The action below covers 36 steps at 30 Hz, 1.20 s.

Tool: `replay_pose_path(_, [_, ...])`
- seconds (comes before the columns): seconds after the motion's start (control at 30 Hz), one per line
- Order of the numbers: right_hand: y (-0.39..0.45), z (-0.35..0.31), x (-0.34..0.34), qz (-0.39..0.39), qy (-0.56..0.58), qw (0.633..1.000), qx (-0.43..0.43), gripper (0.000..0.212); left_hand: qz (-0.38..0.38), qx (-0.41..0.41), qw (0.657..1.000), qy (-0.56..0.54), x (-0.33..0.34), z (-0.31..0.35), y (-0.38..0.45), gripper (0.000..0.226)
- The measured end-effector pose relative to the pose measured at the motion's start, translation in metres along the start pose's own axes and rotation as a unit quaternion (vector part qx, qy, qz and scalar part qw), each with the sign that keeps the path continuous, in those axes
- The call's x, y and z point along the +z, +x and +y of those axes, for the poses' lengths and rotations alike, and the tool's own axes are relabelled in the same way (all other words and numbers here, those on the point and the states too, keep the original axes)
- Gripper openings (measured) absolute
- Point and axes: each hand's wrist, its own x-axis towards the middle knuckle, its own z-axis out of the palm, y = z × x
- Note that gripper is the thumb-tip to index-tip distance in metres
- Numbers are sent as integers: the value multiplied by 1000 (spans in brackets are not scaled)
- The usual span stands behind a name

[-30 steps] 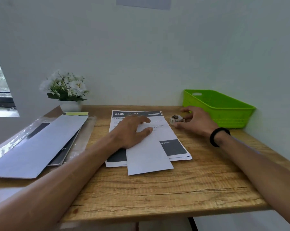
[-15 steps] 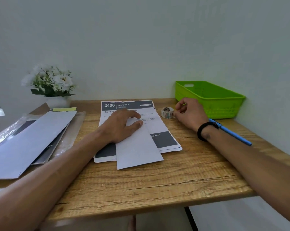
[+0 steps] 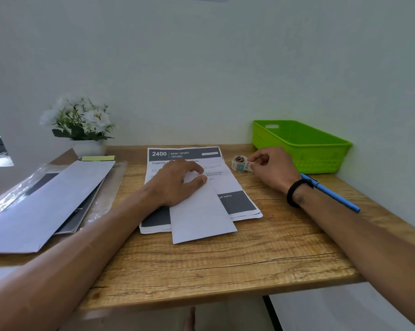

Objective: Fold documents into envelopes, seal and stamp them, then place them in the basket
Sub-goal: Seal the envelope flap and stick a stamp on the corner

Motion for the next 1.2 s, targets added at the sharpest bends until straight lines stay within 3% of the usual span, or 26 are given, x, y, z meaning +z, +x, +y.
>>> replay_pose_path(0.1, [2,-4,-3,12,69,997,20,9,3,6,1000,8,-1,-2,0,40])
replay_pose_path(0.23, [-7,-17,-4,-46,274,958,76,22,39,35,999,13,-4,4,0,39])
replay_pose_path(0.43, [-19,-32,1,-134,385,911,71,31,111,27,983,-143,-2,24,2,28])
replay_pose_path(0.87, [-25,-38,3,-209,436,873,73,39,100,-41,944,-313,-2,28,1,22])
replay_pose_path(1.2, [-29,-42,7,-222,423,876,68,42,111,-39,945,-305,0,31,-1,20])
